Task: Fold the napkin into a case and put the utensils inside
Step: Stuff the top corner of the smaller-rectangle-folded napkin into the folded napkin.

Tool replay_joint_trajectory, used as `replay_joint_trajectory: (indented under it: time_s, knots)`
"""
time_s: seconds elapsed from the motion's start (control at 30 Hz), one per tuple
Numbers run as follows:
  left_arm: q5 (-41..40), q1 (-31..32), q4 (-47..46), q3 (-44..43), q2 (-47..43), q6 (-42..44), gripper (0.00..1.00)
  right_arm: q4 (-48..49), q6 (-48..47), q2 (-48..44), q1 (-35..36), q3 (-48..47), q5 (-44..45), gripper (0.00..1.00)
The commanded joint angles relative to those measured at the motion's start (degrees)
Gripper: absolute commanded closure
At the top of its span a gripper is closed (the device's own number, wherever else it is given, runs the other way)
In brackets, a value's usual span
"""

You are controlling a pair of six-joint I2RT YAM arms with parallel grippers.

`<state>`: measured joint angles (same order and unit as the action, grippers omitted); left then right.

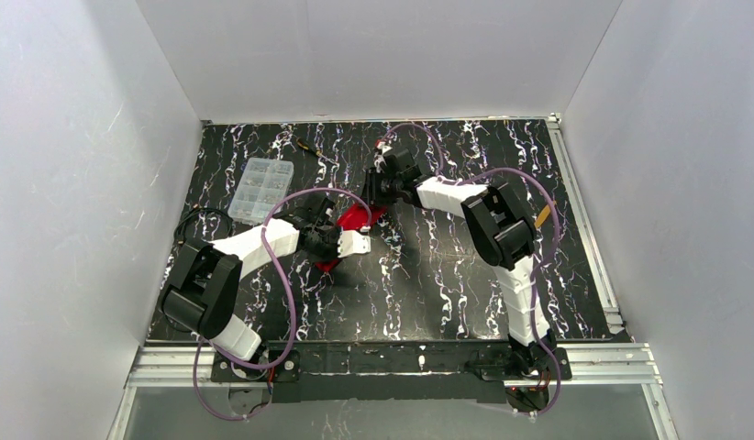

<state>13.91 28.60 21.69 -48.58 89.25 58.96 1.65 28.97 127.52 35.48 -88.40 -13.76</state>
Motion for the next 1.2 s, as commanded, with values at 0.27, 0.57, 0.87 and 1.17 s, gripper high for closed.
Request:
replay_joint_trajectory:
  time_s: [0.27, 0.57, 0.87, 1.17]
  knots:
    - [1.2, 0.7, 5.9, 3.0, 1.3, -1.0, 1.0, -0.2, -2.3, -14.2, -4.8, 3.9, 2.9, 0.14]
    - [1.3, 0.7, 5.4, 2.6, 1.7, -2.3, 1.0, 40.9, 20.1, -23.3, -9.3, 32.4, -19.2, 0.2]
    - [1.0, 0.7, 5.4, 2.7, 1.2, -2.9, 1.0, 64.7, 36.5, -10.3, -5.2, 34.7, -22.4, 0.48]
    - [1.2, 0.7, 5.4, 2.4, 1.2, -2.7, 1.0, 61.0, 36.8, -5.4, -2.4, 31.0, -21.5, 0.58]
